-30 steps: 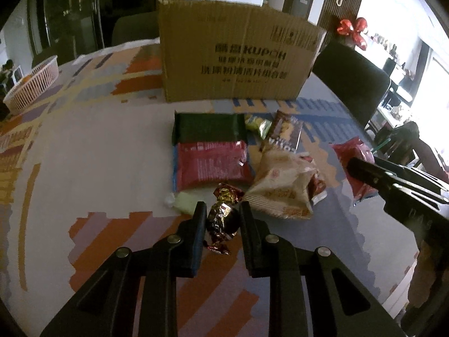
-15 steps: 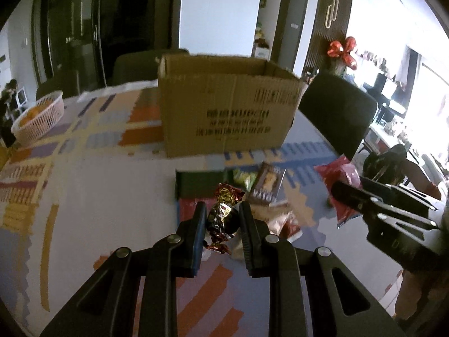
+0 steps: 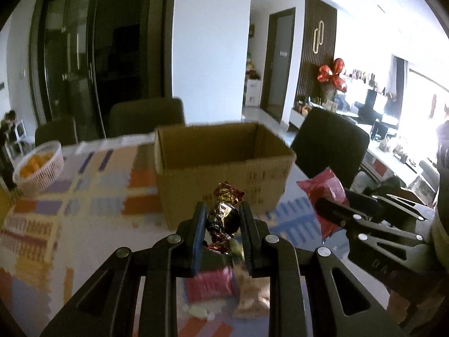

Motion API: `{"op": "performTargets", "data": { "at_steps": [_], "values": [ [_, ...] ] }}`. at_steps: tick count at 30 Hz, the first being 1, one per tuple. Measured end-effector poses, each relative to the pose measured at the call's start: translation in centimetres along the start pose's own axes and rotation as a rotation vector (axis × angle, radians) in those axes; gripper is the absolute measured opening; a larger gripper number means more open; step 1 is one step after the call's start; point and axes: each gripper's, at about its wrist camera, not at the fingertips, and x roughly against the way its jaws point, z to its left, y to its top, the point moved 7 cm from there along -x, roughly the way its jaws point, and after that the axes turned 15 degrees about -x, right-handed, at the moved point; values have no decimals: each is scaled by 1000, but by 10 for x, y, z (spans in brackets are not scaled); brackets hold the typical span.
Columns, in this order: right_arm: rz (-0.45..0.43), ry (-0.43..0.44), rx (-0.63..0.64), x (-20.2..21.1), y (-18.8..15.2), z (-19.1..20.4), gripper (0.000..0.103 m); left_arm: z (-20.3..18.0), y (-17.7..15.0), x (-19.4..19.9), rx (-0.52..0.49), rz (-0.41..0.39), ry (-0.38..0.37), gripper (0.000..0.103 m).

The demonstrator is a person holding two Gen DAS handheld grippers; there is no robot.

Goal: Organize snacks
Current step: 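Lower the candy and pink packet into the box and open both grippers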

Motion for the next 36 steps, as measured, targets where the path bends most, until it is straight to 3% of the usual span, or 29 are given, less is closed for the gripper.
{"op": "performTargets", "data": {
  "at_steps": [8,16,23,32,36],
  "values": [
    [-62,29,37,-3,49,22,34,25,39,-17,5,-23,4,24],
    [-70,30,68,-23,93,32,34,39,72,-40,-32,-3,-13,24],
    [-5,14,56,-62,118,25,34,47,91,-74,-40,71,-45,24],
    [97,-6,12,-108,125,11,34,53,90,-121,5,190,-92,24],
    [110,-14,7,-119,125,10,34,56,89,-132,2,218,-68,25]
  ]
}}
